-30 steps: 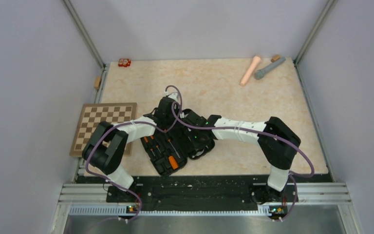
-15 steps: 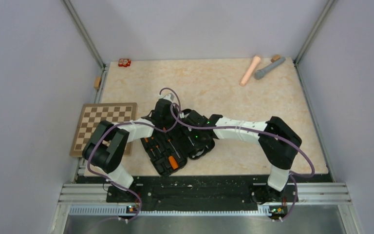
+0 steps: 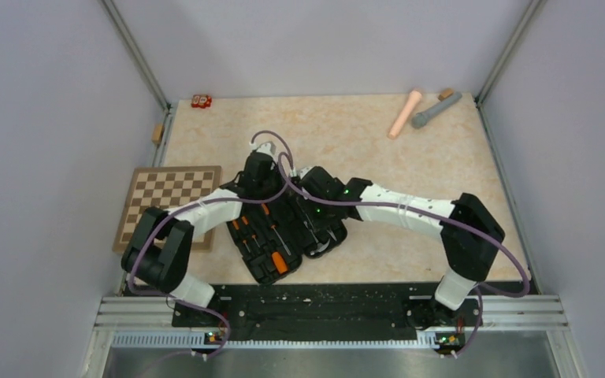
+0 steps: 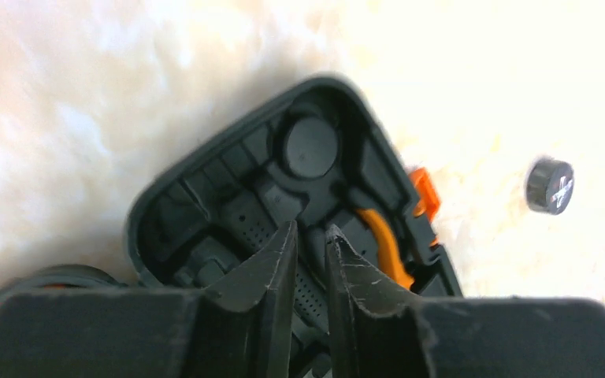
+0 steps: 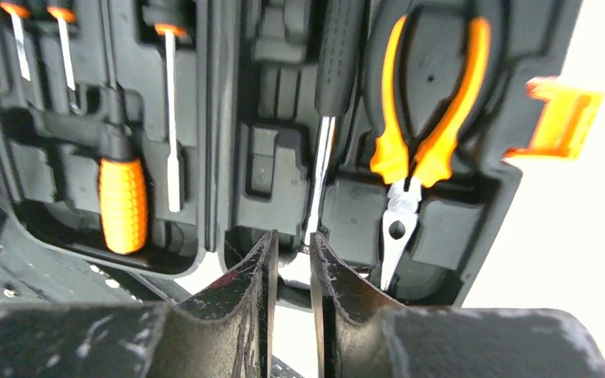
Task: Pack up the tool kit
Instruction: Place the hammer in the toolbox, then pick up the tool from the center of the board.
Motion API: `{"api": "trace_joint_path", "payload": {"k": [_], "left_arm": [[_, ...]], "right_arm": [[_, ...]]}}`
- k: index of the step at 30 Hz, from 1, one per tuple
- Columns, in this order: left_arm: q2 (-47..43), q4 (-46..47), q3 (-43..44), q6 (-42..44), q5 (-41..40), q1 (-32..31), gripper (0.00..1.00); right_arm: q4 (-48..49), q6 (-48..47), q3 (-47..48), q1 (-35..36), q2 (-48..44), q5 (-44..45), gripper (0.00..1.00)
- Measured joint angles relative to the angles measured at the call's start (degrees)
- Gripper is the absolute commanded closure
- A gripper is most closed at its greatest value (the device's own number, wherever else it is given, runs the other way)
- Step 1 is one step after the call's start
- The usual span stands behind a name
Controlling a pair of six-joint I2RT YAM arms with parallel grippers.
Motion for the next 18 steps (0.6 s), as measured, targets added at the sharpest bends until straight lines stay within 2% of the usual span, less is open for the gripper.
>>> {"api": "trace_joint_path", "payload": {"k": [4, 8, 10, 13, 14, 18], "left_arm": [[-5.4, -3.43, 3.91, 3.37, -4.22, 0.13, 0.56], [-13.94, -5.86, 5.49, 7.06, -9.46, 0.5, 0.39], [-18.6, -7.37, 5.57, 9.11, -12.48, 0.81, 0.3], [-25.35, -9.88, 5.6, 12.98, -17.57, 1.16, 0.19], [-27.23, -10.51, 5.62, 14.19, -19.1, 1.25, 0.18], [-35.36, -12.0, 5.62, 20.96, -25.86, 1.31, 0.15]], "right_arm": [[1.62, -0.48, 0.31, -1.7, -4.07, 1.75, 0.71], [2.01, -0.87, -0.81, -5.79, -8.2, 3.61, 0.59], [1.66, -1.14, -2.47, -9.16, -10.27, 4.92, 0.51], [0.63, -1.29, -5.53, -14.75, -12.76, 7.21, 0.32], [0.02, -1.14, -6.58, -16.65, -13.51, 8.15, 0.28], [-1.64, -1.29, -10.84, -24.79, -16.41, 9.94, 0.22]]}}
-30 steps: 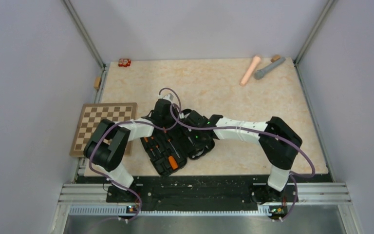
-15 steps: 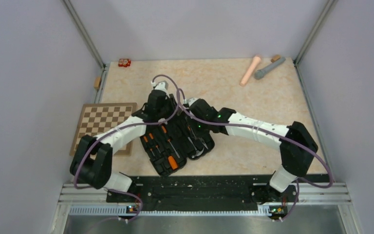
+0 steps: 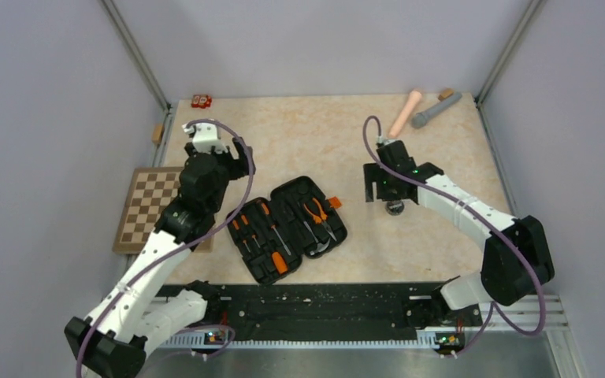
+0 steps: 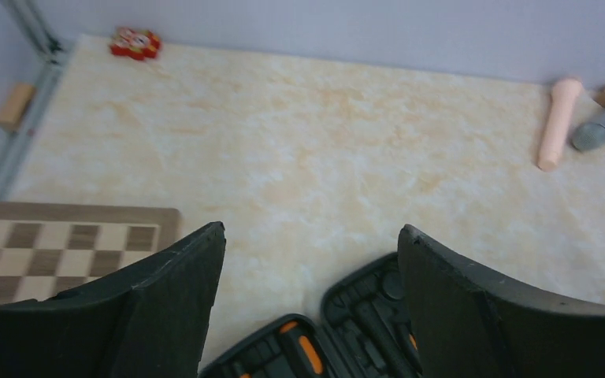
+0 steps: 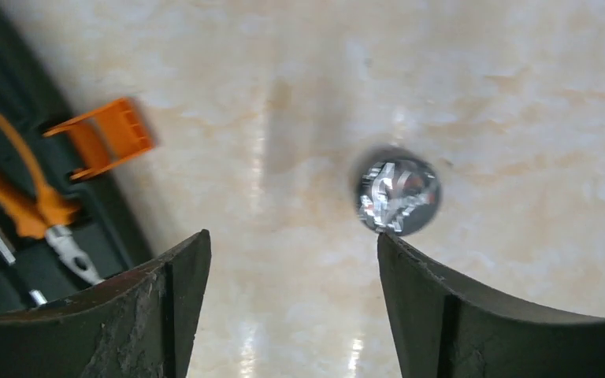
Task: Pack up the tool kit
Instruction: Pick up the tool from the center of the board.
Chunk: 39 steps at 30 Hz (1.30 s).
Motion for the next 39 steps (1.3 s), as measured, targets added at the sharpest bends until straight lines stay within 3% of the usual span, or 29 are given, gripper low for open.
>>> {"api": "trace_joint_path", "payload": {"k": [7, 15, 24, 27, 34, 39], "left_arm": [[-8.22, 3.52, -2.82, 13.77, -10.08, 0.15, 0.14], [-8.59, 8.17, -13.33, 20.33, -15.54, 0.2, 0.14], [-10.82, 10.97, -14.99, 23.3, -16.96, 0.2, 0.16], [-11.26, 11.89, -15.19, 23.65, -17.22, 0.2, 0.16], [-11.26, 12.17, -15.52, 24.48, -17.18, 0.2, 0.17], [-11.26, 12.22, -15.56, 24.7, -17.0, 0.2, 0.17]], "right_arm": [[0.07, 0.04, -4.9, -10.14, -1.33, -0.04, 0.18], [2.86, 0.0, -7.65, -12.02, 2.25, -0.76, 0.19], [6.58, -0.57, -8.13, -13.31, 8.07, -2.21, 0.26], [7.72, -0.81, -8.13, -13.7, 9.49, -2.4, 0.32], [9.16, -2.99, -7.98, -14.34, 10.08, -2.67, 0.62], [6.27, -4.63, -5.81, -12.85, 10.05, -3.72, 0.65]]}}
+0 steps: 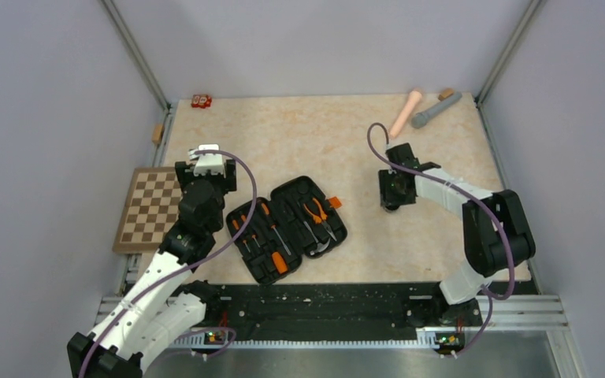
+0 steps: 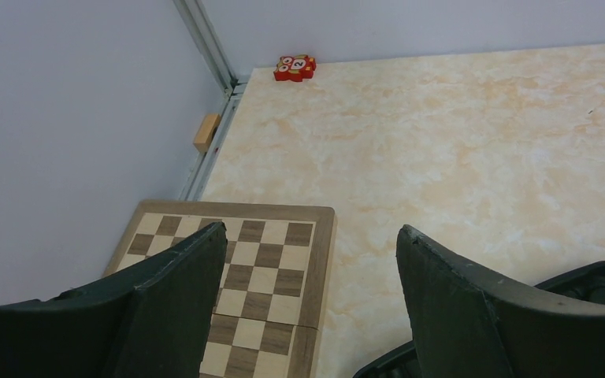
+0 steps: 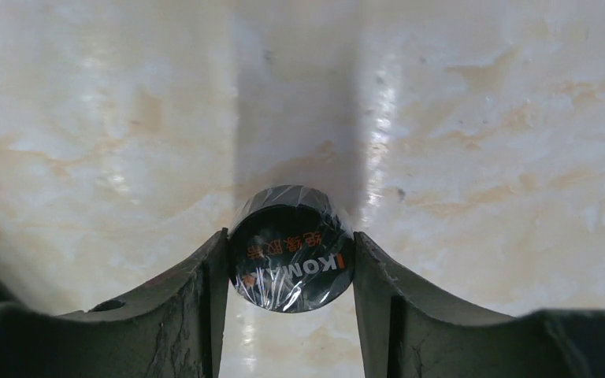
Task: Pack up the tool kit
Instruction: Pick up the tool from the center of the board, then place the tool in the toolbox.
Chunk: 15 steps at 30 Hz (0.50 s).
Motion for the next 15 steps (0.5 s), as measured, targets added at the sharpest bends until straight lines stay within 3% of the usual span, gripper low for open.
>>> {"api": "trace_joint_path", "payload": {"k": [8, 15], "left_arm": [[0.02, 0.02, 0.0, 0.02, -0.02, 0.0, 0.17], [0.04, 0.09, -0.02, 0.02, -0.04, 0.0, 0.17]], "right_arm": [[-4.74, -2.51, 17.2, 11.47, 1.4, -0.44, 0.63], [-4.98, -4.92, 33.81, 19.89, 12.76, -1.75, 0.59]]}}
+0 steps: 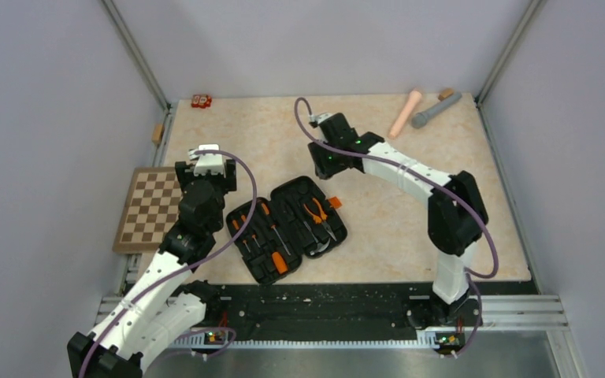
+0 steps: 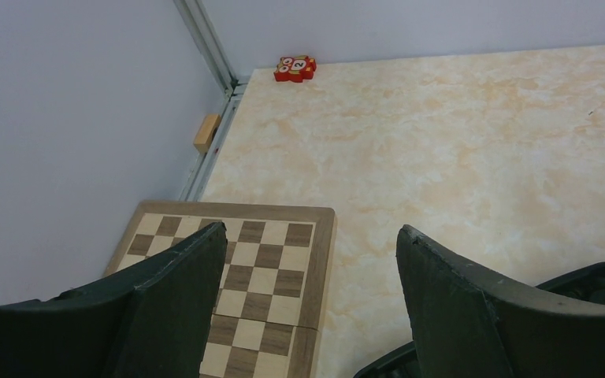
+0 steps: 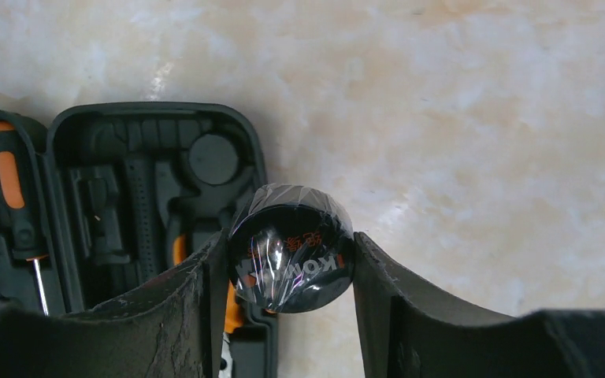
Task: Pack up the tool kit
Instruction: Place the tool in the toolbox.
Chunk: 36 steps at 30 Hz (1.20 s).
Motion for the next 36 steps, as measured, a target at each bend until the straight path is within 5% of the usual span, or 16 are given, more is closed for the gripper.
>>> {"api": "trace_joint_path", "payload": {"k": [19, 24, 27, 36], "left_arm": [[0.24, 1.73, -0.85, 0.7, -0.15, 0.0, 0.17], [0.24, 2.1, -0.85, 1.03, -0.15, 0.0, 0.17], [0.24, 2.1, -0.85, 1.05, -0.15, 0.0, 0.17], [0.24, 2.1, -0.87, 1.07, -0.13, 0.0, 0.17]], "right_arm": [[-4.98, -3.54, 16.98, 7.93, 21.77, -0.61, 0.43], [-4.92, -3.41, 17.22, 7.93, 22.29, -0.63, 0.24], [-5.09, -3.34, 17.33, 8.09, 22.29, -0.96, 0.02], [-6.29, -3.52, 17.29, 8.26, 19.91, -0.22, 0.03]]}}
